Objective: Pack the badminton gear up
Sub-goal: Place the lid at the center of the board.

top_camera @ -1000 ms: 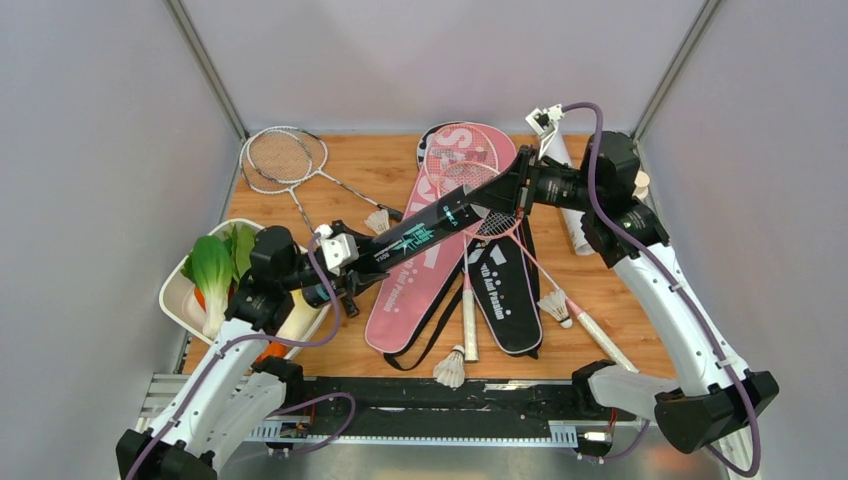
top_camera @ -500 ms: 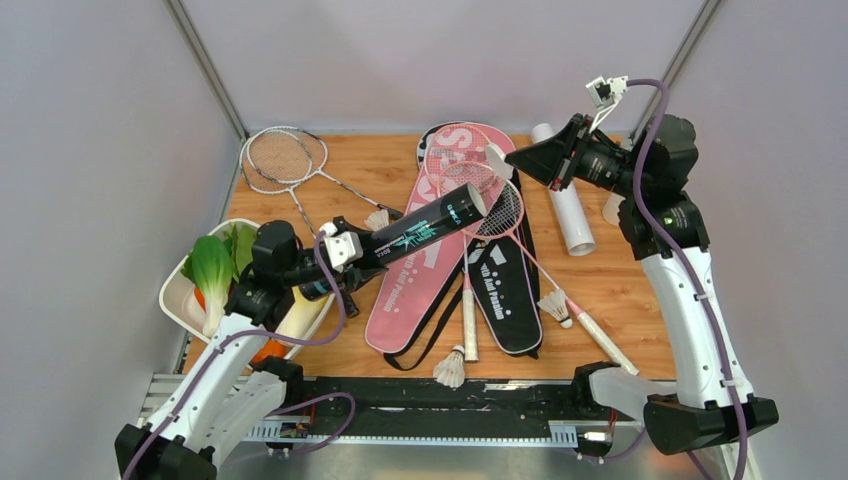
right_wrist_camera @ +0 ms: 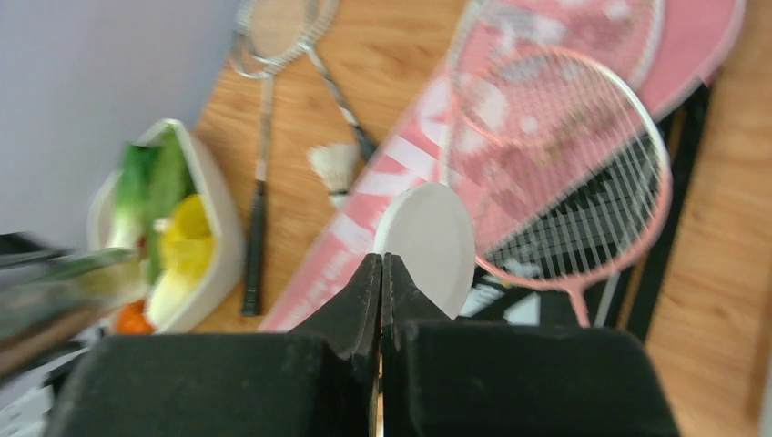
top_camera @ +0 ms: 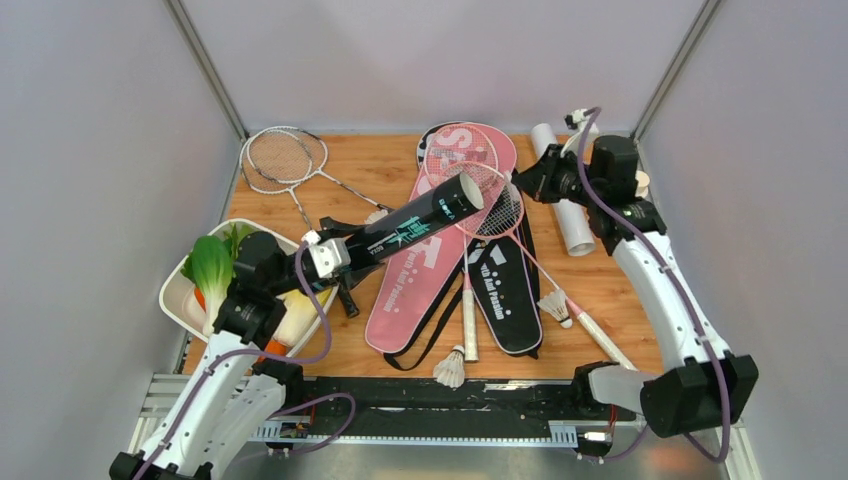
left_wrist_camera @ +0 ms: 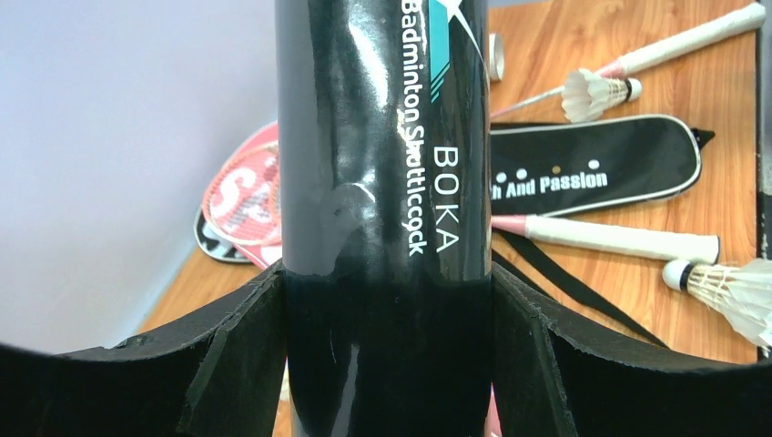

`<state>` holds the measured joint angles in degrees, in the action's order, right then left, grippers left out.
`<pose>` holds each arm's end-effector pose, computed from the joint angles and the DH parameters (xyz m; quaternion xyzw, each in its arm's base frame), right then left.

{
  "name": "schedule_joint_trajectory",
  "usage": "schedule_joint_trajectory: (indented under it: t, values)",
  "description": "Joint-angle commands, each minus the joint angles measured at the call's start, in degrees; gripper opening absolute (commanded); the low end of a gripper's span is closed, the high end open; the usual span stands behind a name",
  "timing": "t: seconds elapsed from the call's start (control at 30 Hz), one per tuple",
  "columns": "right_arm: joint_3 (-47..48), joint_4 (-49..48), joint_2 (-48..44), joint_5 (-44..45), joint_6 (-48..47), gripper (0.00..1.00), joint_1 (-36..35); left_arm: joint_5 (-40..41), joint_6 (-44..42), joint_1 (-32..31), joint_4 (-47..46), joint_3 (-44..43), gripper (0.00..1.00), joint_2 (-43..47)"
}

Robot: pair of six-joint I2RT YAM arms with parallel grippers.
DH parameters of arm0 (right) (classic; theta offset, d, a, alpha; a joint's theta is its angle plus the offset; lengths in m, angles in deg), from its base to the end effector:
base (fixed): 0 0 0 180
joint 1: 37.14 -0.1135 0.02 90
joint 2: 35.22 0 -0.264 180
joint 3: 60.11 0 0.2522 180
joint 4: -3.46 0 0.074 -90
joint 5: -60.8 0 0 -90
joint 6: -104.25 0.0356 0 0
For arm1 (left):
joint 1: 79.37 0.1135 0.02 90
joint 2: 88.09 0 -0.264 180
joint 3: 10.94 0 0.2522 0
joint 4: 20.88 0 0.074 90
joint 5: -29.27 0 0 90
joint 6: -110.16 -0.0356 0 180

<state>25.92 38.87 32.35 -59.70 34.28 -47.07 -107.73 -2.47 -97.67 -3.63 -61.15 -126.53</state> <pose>0.2516 0.0624 0.4069 -0.0877 0.7861 0.3526 0.5001 0.1418 -0.0743 0.3197 0.4885 0.5421 -0.2716 0.6274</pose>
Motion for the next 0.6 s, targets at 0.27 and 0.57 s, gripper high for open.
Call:
schedule_joint_trajectory:
  t: [0.27, 0.57]
  values:
    - [-5.8, 5.2, 18.6, 30.0, -7.5, 0.0, -0.4, 0.7, 10.9, -1.2, -19.9, 7.2, 0.14, 4.2]
    - [-3.2, 4.3, 29.5, 41.5, -8.6, 0.0, -0.5, 1.8, 10.0, -3.3, -19.4, 8.1, 0.14, 4.1]
